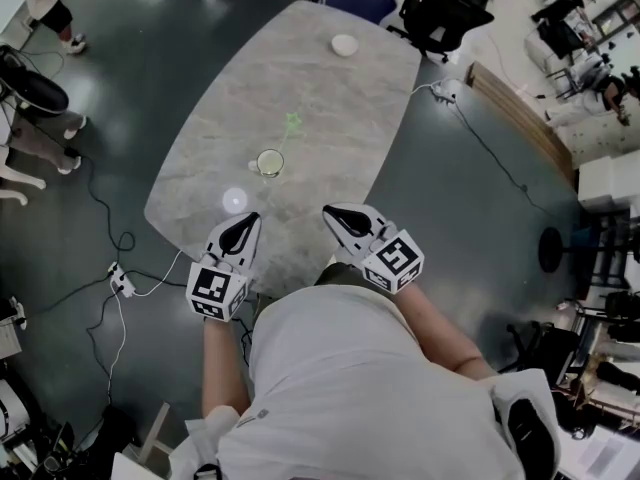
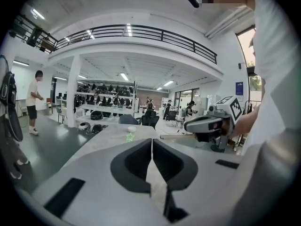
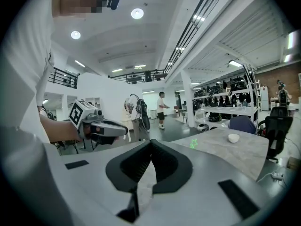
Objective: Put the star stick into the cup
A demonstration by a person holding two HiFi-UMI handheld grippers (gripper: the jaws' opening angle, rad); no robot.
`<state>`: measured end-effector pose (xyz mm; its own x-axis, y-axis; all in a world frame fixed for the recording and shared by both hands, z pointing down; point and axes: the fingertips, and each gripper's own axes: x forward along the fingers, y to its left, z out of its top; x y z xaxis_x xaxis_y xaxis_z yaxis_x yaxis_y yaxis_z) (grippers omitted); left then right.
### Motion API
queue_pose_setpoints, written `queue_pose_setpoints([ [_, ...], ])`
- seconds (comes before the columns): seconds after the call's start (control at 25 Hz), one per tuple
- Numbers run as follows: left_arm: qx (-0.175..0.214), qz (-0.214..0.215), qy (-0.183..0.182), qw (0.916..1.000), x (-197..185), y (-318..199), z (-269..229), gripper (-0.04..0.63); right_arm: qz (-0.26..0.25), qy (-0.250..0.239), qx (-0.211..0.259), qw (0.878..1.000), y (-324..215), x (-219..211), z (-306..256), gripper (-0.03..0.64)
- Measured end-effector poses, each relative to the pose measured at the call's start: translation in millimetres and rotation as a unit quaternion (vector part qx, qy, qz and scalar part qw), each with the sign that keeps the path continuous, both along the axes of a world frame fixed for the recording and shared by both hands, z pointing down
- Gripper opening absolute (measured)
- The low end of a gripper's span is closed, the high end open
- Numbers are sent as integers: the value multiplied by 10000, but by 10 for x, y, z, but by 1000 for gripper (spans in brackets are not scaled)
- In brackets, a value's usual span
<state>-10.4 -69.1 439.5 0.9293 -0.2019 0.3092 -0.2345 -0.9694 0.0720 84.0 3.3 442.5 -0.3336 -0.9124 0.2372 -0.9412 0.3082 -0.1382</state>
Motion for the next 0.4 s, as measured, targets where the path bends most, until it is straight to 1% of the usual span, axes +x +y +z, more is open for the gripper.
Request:
queue_pose_setpoints([
  [0.4, -26, -100, -63, 9999, -26, -7, 37, 2, -21, -77, -43, 10000, -39, 23, 35, 9],
])
